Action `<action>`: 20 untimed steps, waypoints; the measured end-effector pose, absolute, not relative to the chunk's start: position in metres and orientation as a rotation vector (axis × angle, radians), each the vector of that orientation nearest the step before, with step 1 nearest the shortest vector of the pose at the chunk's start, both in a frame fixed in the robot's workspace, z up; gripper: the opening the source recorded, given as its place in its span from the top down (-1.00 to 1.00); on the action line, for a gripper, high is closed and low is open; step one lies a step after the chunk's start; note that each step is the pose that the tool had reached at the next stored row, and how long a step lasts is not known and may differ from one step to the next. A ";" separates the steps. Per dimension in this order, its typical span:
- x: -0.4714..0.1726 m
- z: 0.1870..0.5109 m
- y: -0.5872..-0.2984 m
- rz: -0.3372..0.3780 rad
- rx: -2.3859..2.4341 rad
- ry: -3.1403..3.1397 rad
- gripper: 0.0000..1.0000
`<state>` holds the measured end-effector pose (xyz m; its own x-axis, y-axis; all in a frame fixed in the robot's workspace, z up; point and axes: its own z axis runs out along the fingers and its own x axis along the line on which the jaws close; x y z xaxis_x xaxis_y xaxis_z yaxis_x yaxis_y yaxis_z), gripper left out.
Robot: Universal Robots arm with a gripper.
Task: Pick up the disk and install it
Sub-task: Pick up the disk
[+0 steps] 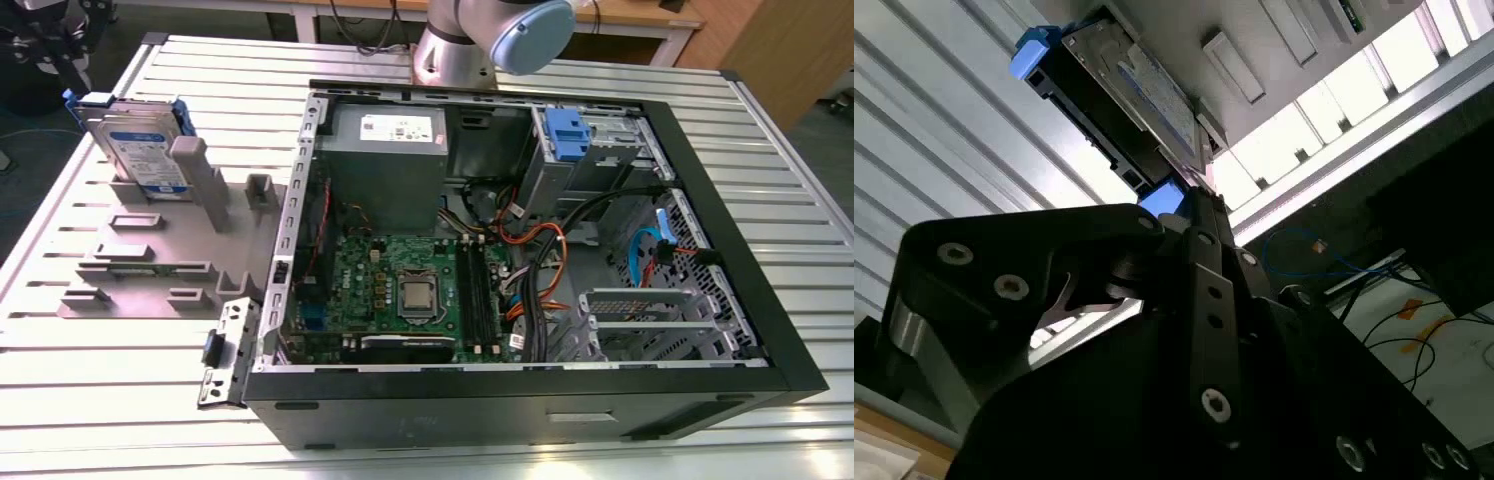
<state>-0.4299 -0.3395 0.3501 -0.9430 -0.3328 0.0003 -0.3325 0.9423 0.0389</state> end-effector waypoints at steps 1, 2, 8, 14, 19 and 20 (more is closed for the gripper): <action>-0.430 0.350 -0.339 -0.060 0.614 -3.073 0.79; -0.430 0.350 -0.339 -0.060 0.649 -3.065 0.79; -0.430 0.350 -0.339 -0.059 0.801 -3.027 0.79; -0.430 0.350 -0.339 -0.058 0.951 -2.981 0.79; -0.430 0.350 -0.339 -0.058 1.074 -2.937 0.79; -0.430 0.350 -0.339 -0.057 1.174 -2.898 0.79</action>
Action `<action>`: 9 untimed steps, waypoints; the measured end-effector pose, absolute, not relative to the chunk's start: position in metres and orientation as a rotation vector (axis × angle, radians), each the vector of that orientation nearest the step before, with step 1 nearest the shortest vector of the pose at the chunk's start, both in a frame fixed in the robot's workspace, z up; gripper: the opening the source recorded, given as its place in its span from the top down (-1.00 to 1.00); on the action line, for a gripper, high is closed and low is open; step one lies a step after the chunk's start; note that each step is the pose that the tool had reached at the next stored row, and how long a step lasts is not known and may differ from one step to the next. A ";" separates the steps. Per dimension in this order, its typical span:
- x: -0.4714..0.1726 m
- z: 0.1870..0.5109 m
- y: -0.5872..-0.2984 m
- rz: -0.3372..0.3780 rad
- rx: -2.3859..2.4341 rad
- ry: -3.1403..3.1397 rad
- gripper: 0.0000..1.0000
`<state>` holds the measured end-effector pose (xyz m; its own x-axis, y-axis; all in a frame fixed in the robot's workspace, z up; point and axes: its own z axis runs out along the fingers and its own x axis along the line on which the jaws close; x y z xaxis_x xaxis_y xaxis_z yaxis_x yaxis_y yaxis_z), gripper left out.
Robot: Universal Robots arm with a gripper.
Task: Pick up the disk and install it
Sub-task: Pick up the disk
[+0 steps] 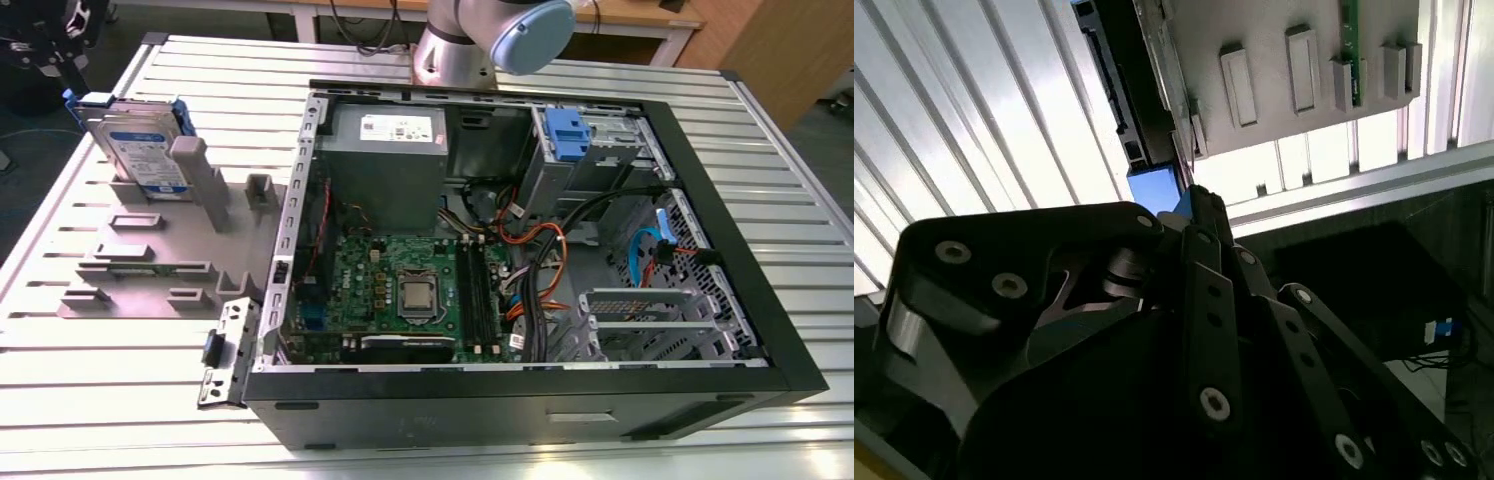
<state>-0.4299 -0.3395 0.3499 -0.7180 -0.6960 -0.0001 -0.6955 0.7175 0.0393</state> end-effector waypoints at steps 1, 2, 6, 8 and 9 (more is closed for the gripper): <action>-0.430 0.350 -0.339 -0.057 1.184 -2.894 0.79; -0.430 0.350 -0.339 -0.057 1.165 -2.901 0.79; -0.430 0.350 -0.339 -0.057 1.142 -2.911 0.79; -0.430 0.350 -0.339 -0.057 1.139 -2.912 0.79; -0.430 0.350 -0.339 -0.057 1.140 -2.912 0.79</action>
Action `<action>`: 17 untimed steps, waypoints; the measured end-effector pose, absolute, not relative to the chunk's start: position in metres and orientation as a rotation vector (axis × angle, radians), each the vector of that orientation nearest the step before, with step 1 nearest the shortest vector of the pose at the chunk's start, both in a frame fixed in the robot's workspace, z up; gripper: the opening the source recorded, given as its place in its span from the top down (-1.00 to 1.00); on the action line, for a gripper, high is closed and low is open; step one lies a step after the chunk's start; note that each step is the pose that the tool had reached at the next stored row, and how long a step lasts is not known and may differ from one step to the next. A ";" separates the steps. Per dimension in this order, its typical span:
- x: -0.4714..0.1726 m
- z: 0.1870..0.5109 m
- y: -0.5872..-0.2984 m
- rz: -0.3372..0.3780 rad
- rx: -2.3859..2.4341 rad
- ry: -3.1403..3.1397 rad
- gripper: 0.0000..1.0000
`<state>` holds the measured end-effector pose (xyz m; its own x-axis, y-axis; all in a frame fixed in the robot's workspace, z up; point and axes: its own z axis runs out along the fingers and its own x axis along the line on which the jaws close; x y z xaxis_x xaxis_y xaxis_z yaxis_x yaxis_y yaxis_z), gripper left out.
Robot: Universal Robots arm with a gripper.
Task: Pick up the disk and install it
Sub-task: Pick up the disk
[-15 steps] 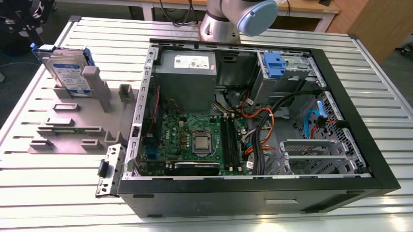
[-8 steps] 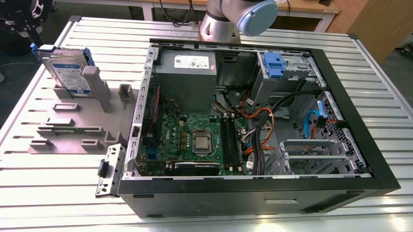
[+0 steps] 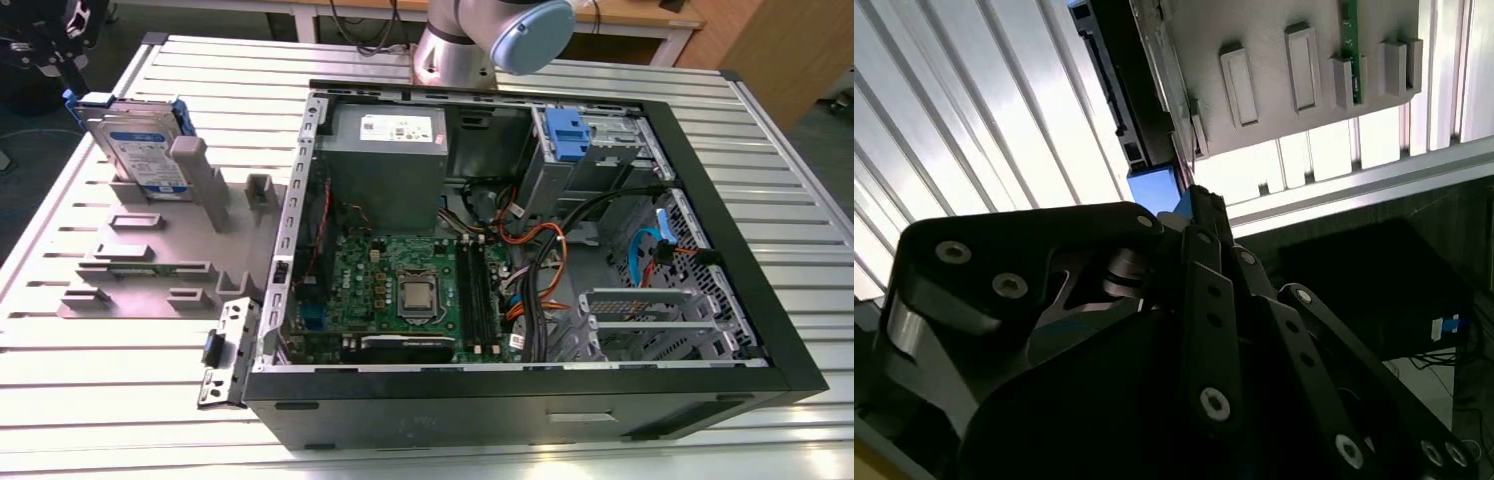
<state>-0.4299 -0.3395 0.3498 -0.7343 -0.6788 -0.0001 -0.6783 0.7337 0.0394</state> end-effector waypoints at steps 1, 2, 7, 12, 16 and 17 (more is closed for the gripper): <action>-0.430 0.350 -0.339 -0.057 1.148 -2.908 0.79; -0.430 0.350 -0.340 -0.057 1.163 -2.902 0.79; -0.430 0.350 -0.340 -0.057 1.244 -2.867 0.79; -0.430 0.350 -0.339 -0.056 1.272 -2.855 0.79; -0.430 0.350 -0.339 -0.056 1.320 -2.832 0.79; -0.430 0.350 -0.339 -0.056 1.320 -2.832 0.79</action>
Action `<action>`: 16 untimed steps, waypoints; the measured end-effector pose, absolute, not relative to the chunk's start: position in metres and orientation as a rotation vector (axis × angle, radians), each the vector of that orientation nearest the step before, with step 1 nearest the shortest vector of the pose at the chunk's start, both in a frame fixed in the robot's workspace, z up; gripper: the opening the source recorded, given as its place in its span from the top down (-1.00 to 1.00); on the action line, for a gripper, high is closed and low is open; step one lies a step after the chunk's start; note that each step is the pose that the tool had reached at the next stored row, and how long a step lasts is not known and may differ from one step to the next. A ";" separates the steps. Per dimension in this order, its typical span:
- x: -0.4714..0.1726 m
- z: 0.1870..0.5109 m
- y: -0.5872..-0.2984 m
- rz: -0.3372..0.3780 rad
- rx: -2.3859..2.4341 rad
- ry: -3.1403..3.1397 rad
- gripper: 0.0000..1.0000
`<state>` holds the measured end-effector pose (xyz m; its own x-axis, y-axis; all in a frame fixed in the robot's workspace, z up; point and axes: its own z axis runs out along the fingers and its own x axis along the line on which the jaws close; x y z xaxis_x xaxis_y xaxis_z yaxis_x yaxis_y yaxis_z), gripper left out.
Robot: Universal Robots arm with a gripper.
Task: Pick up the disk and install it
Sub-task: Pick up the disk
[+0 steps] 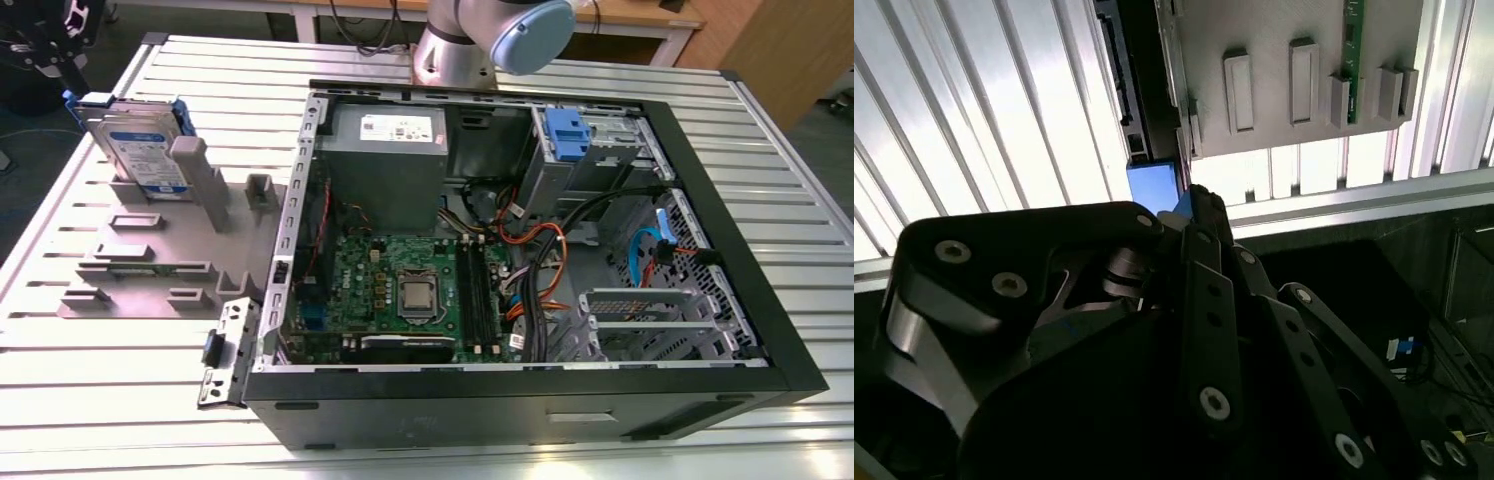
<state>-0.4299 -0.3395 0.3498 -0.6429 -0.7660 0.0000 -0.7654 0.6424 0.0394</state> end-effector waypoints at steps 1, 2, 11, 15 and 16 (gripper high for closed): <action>-0.430 0.350 -0.339 -0.056 1.320 -2.832 0.79; -0.430 0.350 -0.339 -0.056 1.321 -2.832 0.79; -0.430 0.350 -0.339 -0.055 1.374 -2.806 0.79; -0.430 0.350 -0.339 -0.055 1.388 -2.799 0.79; -0.430 0.350 -0.339 -0.055 1.391 -2.797 0.79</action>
<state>-0.4299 -0.3395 0.3498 -0.6034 -0.7974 0.0000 -0.7968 0.6029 0.0394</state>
